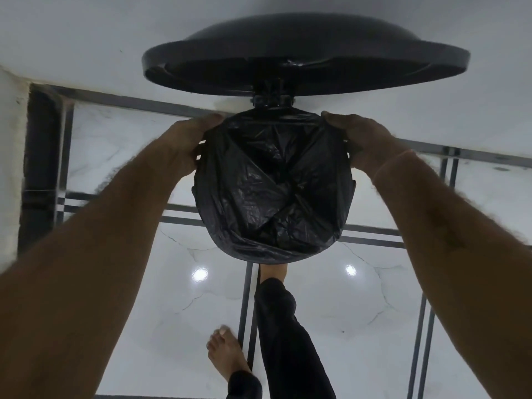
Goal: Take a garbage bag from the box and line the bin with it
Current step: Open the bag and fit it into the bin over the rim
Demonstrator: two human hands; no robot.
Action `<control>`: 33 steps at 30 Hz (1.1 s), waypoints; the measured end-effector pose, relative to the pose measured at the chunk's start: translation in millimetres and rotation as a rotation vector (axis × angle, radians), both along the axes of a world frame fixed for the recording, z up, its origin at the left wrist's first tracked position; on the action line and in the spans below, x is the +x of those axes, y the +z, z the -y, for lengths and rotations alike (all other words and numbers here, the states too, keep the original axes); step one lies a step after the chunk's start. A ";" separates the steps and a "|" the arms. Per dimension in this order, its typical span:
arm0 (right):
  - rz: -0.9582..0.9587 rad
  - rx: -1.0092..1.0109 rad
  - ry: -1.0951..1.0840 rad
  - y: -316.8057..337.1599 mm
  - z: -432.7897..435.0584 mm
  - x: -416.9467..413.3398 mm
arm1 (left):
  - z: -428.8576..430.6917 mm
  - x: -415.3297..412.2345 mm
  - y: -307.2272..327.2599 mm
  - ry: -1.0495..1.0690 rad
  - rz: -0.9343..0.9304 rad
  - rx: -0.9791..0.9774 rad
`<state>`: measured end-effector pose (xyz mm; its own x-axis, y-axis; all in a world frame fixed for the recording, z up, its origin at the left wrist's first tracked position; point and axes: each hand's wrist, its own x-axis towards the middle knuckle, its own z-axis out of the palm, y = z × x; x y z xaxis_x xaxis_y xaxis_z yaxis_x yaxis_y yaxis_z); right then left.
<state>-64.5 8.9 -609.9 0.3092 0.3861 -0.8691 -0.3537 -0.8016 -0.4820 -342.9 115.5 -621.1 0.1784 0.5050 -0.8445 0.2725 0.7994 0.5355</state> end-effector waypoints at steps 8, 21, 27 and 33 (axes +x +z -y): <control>0.373 0.013 -0.020 -11.2 0.9 -18.8 | 18.8 1.9 0.2 0.034 -0.093 0.292; 0.672 0.095 1.149 -62.5 58.3 -156.4 | 83.0 -14.9 -12.2 -0.238 -0.326 0.887; 0.409 -0.097 1.101 -90.7 40.5 -146.2 | 81.9 -15.1 -20.5 -0.206 -0.354 0.906; 0.142 -0.120 0.909 -103.0 30.5 -140.1 | 81.2 -14.8 -28.2 -0.195 -0.336 0.936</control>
